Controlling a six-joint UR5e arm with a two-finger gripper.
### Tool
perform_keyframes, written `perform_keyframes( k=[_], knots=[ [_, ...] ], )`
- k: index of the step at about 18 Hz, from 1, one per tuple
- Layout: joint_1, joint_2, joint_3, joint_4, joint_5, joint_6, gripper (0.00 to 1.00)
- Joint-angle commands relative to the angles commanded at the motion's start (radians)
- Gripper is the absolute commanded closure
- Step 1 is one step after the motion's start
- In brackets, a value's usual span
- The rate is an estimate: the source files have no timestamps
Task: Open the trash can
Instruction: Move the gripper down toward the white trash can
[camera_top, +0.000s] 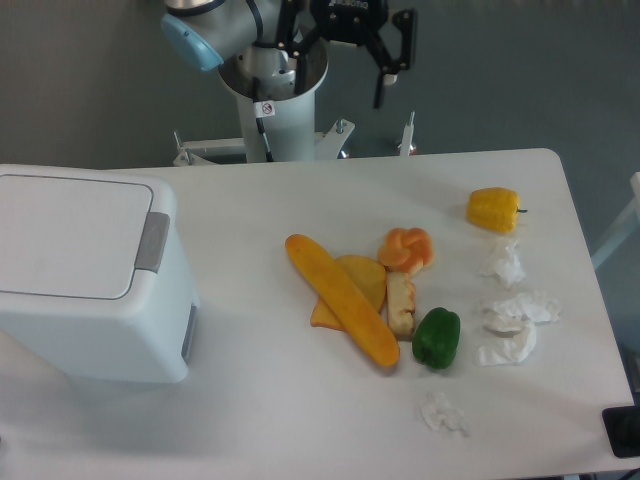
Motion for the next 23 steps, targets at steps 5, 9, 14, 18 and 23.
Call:
perform_keyframes(
  k=[5, 9, 14, 18, 23],
  knots=[
    [-0.020, -0.067, 0.069, 0.011, -0.061, -0.234, 0.00],
    [-0.022, -0.103, 0.075, 0.106, -0.098, -0.436, 0.00],
    [-0.023, -0.141, 0.069, 0.121, -0.161, -0.503, 0.00],
    [-0.031, -0.160, 0.068, 0.121, -0.163, -0.540, 0.00],
    [-0.069, -0.207, 0.080, 0.124, -0.169, -0.546, 0.00]
  ],
)
